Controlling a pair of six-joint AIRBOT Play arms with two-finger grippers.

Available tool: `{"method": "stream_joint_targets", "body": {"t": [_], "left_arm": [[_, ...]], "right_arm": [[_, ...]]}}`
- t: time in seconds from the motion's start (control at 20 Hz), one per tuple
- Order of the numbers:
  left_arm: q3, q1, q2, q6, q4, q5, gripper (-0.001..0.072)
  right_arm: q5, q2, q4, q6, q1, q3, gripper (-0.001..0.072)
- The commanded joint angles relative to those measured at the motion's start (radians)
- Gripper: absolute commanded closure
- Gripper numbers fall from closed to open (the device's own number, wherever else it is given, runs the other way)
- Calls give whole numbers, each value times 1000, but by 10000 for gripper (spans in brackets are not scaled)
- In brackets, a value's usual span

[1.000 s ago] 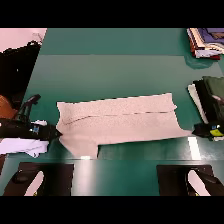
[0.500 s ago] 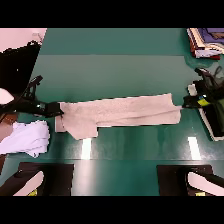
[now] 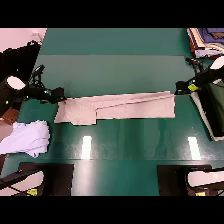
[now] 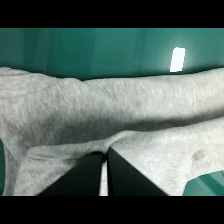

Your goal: Fold the shirts.

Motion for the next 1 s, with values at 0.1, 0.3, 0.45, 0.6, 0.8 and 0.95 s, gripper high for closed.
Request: {"method": "stream_joint_targets", "body": {"t": [0.1,0.3,0.45,0.6,0.8,0.95], "left_arm": [[14,0,-14,0,-39,23,203],[83,0,-10,0,-16,-85,210],[102,0,-8,0,-33,-130,475],[102,0,-9,1,-80,-135,684],[101,-57,-12,24,-107,-116,684],[102,-174,-14,25,-106,-35,685]], "right_arm": [[-15,-51,172,-18,-52,39,304],[141,-49,172,-65,-145,32,303],[144,-11,175,-113,-225,-80,295],[124,-5,274,-171,-285,-208,127],[52,-41,440,-225,-278,-322,130],[-13,-70,520,-253,-220,-346,143]]}}
